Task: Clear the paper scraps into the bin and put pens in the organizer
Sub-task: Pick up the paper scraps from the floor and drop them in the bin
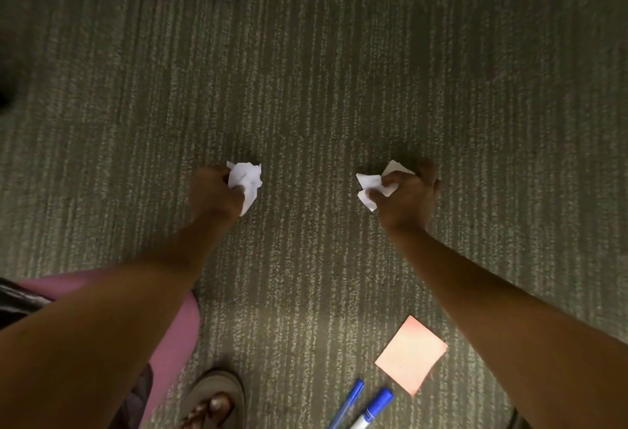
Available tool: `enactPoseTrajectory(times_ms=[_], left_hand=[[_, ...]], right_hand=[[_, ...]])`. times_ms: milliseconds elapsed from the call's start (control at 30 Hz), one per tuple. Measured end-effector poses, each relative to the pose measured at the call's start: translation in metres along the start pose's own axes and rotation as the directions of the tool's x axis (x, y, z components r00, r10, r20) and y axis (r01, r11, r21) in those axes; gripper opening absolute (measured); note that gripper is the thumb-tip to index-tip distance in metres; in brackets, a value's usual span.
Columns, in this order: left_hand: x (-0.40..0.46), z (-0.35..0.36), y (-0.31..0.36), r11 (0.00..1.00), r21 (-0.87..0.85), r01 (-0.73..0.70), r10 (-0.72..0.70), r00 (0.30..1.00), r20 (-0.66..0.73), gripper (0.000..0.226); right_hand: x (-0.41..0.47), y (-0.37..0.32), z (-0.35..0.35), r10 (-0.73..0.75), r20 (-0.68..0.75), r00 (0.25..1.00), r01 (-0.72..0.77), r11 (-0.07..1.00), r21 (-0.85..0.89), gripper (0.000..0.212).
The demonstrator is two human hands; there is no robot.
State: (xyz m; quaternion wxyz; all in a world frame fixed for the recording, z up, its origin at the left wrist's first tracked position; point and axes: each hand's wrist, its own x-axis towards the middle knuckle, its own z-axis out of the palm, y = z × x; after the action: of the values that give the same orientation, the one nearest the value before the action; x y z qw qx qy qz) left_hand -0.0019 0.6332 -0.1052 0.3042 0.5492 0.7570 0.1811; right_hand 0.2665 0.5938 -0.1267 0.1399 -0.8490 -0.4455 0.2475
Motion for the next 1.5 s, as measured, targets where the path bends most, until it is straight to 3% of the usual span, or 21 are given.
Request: enactPoseTrajectory(times_ms=[133, 333, 467, 533, 667, 833, 967, 1100, 1400, 1500], left_hand=[[-0.005, 0.006, 0.006, 0.998, 0.009, 0.057, -0.056, 0.998, -0.039, 0.011], [-0.029, -0.002, 0.034, 0.963, -0.167, 0.213, -0.214, 0.977, 0.013, 0.043], [-0.057, -0.024, 0.061, 0.930, -0.229, 0.289, -0.270, 0.957, 0.109, 0.022], [-0.071, -0.037, 0.076, 0.910, -0.249, 0.333, -0.312, 0.942, 0.119, 0.021], [-0.095, -0.078, 0.101, 0.834, -0.297, 0.465, -0.434, 0.885, 0.167, 0.027], [-0.118, -0.163, 0.118, 0.692, -0.549, 0.468, -0.416, 0.881, 0.226, 0.028], [-0.142, -0.235, 0.113, 0.558, -0.709, 0.431, -0.385, 0.892, 0.238, 0.022], [-0.167, -0.299, 0.081, 0.460, -0.761, 0.457, -0.452, 0.858, 0.242, 0.018], [-0.204, -0.377, -0.006, 0.434, -0.728, 0.531, -0.542, 0.799, 0.259, 0.026], [-0.206, -0.380, -0.024, 0.450, -0.706, 0.547, -0.569, 0.785, 0.246, 0.025]], right_hand=[[0.001, 0.000, 0.001, -0.013, 0.005, 1.000, 0.012, 0.974, 0.226, 0.015], [-0.014, 0.000, -0.018, -0.031, 0.060, 0.998, 0.002, 0.901, 0.435, 0.030], [-0.037, -0.010, -0.050, 0.012, 0.180, 0.984, -0.121, 0.781, 0.613, 0.051], [-0.051, -0.021, -0.071, 0.025, 0.214, 0.977, -0.164, 0.729, 0.665, 0.056], [-0.089, -0.059, -0.113, 0.104, 0.323, 0.941, -0.304, 0.680, 0.667, 0.034], [-0.150, -0.127, -0.145, 0.140, 0.451, 0.882, -0.449, 0.542, 0.710, 0.028], [-0.200, -0.182, -0.148, 0.071, 0.514, 0.855, -0.455, 0.580, 0.676, 0.025], [-0.252, -0.232, -0.144, -0.012, 0.548, 0.836, -0.436, 0.591, 0.678, 0.025], [-0.358, -0.298, -0.103, 0.068, 0.600, 0.797, -0.549, 0.495, 0.673, 0.032], [-0.376, -0.305, -0.087, 0.150, 0.547, 0.824, -0.531, 0.542, 0.651, 0.030]])
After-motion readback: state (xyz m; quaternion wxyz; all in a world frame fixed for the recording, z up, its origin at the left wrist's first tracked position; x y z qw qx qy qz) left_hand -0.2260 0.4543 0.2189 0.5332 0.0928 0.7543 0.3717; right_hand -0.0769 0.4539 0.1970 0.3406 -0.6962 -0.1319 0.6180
